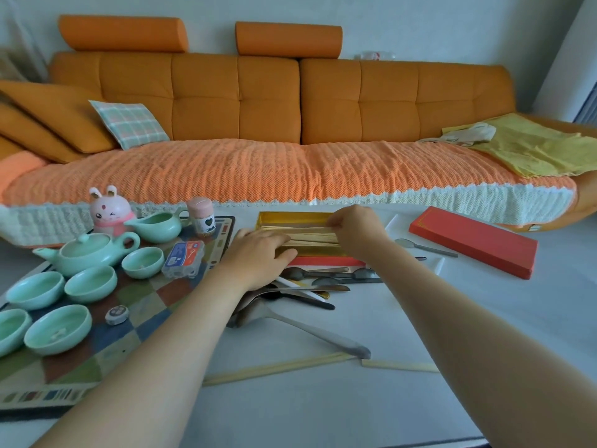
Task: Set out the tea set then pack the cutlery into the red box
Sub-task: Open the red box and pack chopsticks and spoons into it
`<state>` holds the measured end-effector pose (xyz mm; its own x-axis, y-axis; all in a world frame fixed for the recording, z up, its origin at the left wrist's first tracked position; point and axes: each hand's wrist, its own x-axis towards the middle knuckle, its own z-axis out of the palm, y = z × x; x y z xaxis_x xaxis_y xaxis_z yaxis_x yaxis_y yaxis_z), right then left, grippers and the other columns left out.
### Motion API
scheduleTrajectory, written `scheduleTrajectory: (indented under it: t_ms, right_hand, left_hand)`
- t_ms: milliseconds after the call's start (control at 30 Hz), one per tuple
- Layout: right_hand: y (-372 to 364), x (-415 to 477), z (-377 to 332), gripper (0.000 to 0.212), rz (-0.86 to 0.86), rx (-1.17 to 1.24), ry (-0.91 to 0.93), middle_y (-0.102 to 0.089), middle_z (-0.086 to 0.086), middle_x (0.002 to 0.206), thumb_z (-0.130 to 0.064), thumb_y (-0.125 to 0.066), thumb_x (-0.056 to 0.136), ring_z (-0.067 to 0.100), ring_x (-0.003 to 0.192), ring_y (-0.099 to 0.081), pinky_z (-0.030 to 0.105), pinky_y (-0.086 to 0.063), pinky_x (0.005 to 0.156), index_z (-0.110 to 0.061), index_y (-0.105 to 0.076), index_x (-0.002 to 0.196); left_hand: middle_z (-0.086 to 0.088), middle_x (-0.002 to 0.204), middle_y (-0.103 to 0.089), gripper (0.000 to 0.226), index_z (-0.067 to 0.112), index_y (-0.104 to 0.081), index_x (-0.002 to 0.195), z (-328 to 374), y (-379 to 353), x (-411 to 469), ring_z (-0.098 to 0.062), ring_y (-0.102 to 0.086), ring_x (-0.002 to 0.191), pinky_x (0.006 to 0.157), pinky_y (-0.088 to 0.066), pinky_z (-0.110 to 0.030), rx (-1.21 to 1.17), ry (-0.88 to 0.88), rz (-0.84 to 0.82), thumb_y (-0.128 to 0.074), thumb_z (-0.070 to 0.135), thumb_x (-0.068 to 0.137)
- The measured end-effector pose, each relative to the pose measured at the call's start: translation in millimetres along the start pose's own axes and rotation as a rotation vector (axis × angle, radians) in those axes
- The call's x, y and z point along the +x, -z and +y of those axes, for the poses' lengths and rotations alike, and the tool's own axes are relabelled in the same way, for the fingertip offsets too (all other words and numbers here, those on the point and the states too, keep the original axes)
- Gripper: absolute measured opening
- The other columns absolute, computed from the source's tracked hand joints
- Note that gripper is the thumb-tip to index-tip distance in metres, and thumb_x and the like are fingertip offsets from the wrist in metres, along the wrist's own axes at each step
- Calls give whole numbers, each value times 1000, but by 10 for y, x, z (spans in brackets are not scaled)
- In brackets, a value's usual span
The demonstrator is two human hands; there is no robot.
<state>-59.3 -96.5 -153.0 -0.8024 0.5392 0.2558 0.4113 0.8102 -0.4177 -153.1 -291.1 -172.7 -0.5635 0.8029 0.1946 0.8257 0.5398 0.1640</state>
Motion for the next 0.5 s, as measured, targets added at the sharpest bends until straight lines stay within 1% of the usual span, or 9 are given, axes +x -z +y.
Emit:
scheduleTrajectory:
  t_ms: [100, 167, 233, 267, 333, 400, 433, 500]
  right_hand:
    - [-31, 53, -23, 41, -63, -6, 21, -66, -1, 120, -6, -46, 92, 21, 94, -64, 38, -58, 83, -28, -72, 113]
    - [-26, 45, -44, 37, -130, -9, 85, -63, -4, 125, -13, -49, 93, 18, 103, -61, 34, -53, 90, -30, -69, 119]
    - [-14, -6, -89, 32, -215, -19, 154, -64, -5, 118, -22, -48, 97, 16, 97, -61, 30, -50, 86, -30, -69, 120]
    - [-13, -39, -114, 31, -252, -32, 180, -66, -4, 115, -26, -46, 98, 16, 94, -62, 31, -51, 84, -29, -69, 119]
    - [-25, -85, -139, 34, -302, -46, 199, -69, -1, 111, -27, -41, 100, 18, 93, -62, 36, -53, 84, -24, -71, 118]
    - [-17, -118, -130, 35, -329, -27, 174, -70, 1, 110, -29, -40, 100, 19, 93, -62, 39, -53, 85, -22, -72, 113]
    - [4, -145, -121, 34, -336, -6, 158, -69, -1, 114, -30, -42, 99, 18, 97, -62, 37, -52, 88, -24, -71, 114]
    - [62, -221, -104, 32, -327, 33, 149, -63, -5, 127, -29, -48, 95, 16, 113, -58, 32, -46, 96, -29, -68, 121]
  left_hand:
    - [8, 149, -47, 49, 33, -50, 141, -27, 2, 45, -18, -39, 137, 113, -19, -37, 3, -1, -1, -31, 54, 101]
    - [7, 149, -47, 48, 35, -48, 142, -16, 14, 54, -20, -38, 137, 113, -18, -36, 17, 8, -12, -33, 53, 100]
    - [7, 150, -45, 49, 38, -43, 145, -7, 9, 43, -21, -36, 137, 113, -18, -37, 26, 1, -28, -36, 53, 99]
    - [7, 151, -44, 50, 40, -41, 145, -6, 7, 37, -20, -36, 137, 113, -18, -38, 23, -14, -35, -38, 54, 97]
    - [9, 150, -45, 51, 42, -40, 144, 5, 10, 23, -17, -37, 136, 115, -18, -40, 3, -38, -53, -41, 54, 95]
    - [10, 149, -45, 51, 39, -42, 144, 31, 33, -6, -15, -37, 136, 116, -17, -41, -29, -37, -75, -43, 54, 95]
    - [10, 148, -45, 51, 38, -43, 143, 46, 48, -27, -15, -38, 136, 116, -16, -41, -41, -29, -82, -44, 54, 94]
    - [9, 147, -46, 51, 36, -46, 141, 87, 83, -82, -16, -39, 134, 116, -17, -40, -54, -18, -88, -44, 54, 94]
